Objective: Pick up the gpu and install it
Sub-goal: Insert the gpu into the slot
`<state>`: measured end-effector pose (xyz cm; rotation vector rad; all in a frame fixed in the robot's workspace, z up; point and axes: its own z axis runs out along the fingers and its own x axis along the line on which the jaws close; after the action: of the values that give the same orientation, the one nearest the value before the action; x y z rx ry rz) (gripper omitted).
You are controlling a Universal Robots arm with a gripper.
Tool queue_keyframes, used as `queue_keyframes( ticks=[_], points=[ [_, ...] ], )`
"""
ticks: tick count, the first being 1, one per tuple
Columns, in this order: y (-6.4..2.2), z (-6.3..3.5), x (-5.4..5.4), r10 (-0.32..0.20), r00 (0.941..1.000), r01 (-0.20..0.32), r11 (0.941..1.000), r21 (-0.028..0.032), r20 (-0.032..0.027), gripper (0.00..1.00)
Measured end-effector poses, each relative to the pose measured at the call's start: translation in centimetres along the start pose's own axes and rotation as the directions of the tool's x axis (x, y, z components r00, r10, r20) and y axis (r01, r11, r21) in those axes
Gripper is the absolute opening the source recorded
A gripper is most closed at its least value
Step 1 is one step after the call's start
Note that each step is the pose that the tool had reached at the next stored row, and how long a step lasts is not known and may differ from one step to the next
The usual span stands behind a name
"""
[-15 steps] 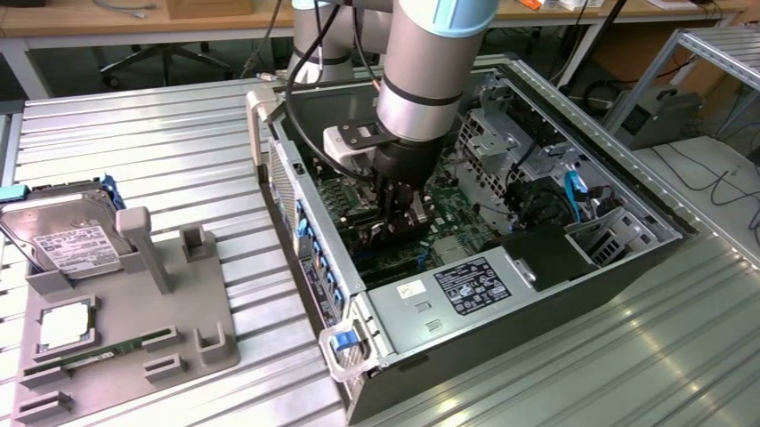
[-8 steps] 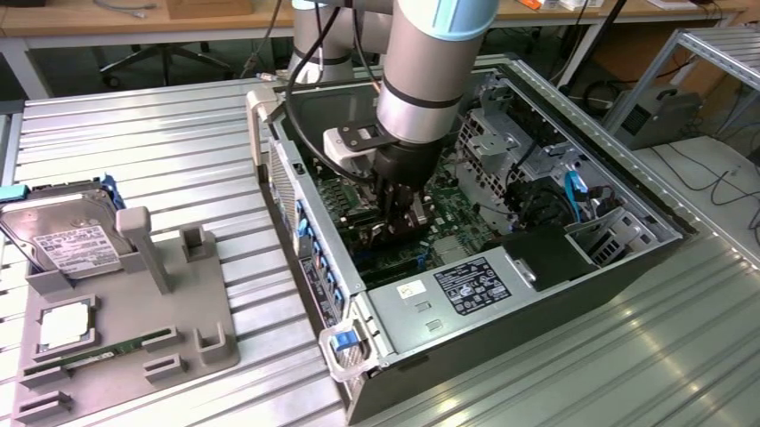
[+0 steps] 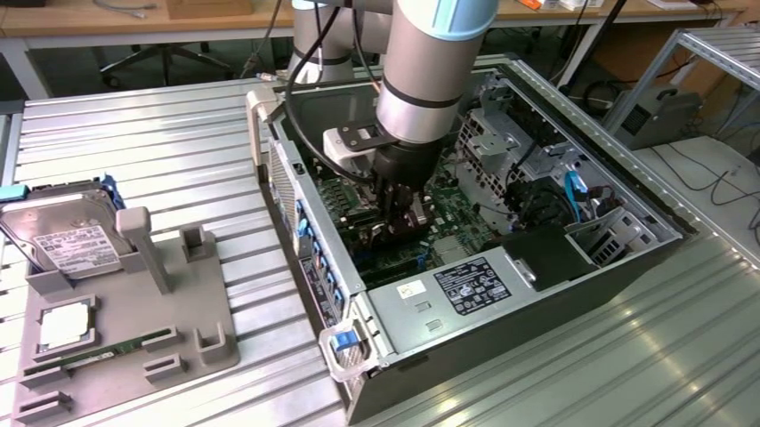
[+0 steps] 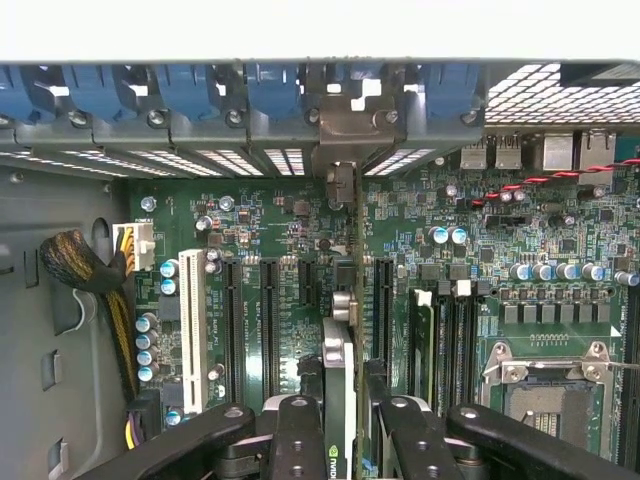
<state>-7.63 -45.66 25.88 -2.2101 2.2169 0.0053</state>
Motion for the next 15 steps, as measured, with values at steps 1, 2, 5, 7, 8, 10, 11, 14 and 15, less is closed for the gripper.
queue_keyframes(
  ticks=[1, 2, 5, 7, 8, 10, 11, 14, 15],
  points=[
    [0.01, 0.0, 0.0, 0.0, 1.0, 0.0, 1.0, 0.0, 0.0, 0.27],
    [0.05, 0.0, 0.0, 0.0, 1.0, 0.0, 1.0, 0.0001, 0.0, 0.27],
    [0.09, 0.0, 0.0, 0.0, 1.0, 0.0, 1.0, 0.0006, 0.0, 0.27],
    [0.11, 0.0, 0.0, 0.0, 1.0, 0.0, 1.0, 0.0005, 0.0, 0.27],
    [0.11, 0.0, 0.0, 0.0, 1.0, 0.0, 1.0, 0.0005, 0.0, 0.27],
    [0.18, 0.0, 0.0, 0.0, 1.0, 0.0, 1.0, 0.0015, -0.0001, 0.27],
    [0.23, 0.0, 0.0, 0.0, 1.0, 0.0, 1.0, 0.0023, 0.0001, 0.27],
    [0.25, 0.0, 0.0, 0.0, 1.0, 0.0, 1.0, 0.0026, 0.0001, 0.27],
    [0.26, 0.0, 0.0, 0.0, 1.0, 0.0, 1.0, 0.0026, 0.0001, 0.27]
  ],
)
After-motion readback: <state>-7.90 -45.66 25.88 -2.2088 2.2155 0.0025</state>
